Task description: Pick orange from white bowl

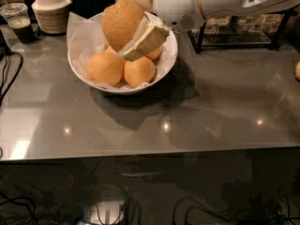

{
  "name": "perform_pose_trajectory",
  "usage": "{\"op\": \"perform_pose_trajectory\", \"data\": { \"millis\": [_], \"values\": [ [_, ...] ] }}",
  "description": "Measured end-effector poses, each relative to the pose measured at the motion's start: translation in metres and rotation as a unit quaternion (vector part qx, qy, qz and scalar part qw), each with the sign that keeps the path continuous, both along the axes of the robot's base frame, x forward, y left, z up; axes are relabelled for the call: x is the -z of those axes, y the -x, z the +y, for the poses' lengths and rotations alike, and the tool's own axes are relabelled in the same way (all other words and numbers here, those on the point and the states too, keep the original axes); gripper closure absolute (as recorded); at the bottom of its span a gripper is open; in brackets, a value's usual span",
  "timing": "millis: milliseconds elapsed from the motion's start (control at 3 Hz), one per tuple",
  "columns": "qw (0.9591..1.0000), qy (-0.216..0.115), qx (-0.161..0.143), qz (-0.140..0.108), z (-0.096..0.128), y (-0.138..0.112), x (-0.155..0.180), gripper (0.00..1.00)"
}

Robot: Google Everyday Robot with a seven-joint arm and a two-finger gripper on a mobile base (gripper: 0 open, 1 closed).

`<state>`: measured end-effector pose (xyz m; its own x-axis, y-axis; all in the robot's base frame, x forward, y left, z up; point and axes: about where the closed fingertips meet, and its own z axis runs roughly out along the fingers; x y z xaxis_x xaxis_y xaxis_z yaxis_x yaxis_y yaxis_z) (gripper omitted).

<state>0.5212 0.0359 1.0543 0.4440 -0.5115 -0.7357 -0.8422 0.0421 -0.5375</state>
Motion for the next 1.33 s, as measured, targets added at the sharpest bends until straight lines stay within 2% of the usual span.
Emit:
{"op": "perform_pose_trajectory", "data": {
  "millis": [333, 667, 1000, 1333],
  "values": [
    [0.9992, -0.004, -0.036, -0.018, 0.017, 0.019, -0.010, 1.00],
    [0.9977, 0.005, -0.065, -0.020, 0.030, 0.028, -0.010, 1.00],
    [0.9956, 0.005, -0.093, -0.007, 0.041, 0.029, -0.001, 1.00],
    [0.9955, 0.006, -0.094, -0.006, 0.041, 0.030, 0.000, 1.00]
  ]
}}
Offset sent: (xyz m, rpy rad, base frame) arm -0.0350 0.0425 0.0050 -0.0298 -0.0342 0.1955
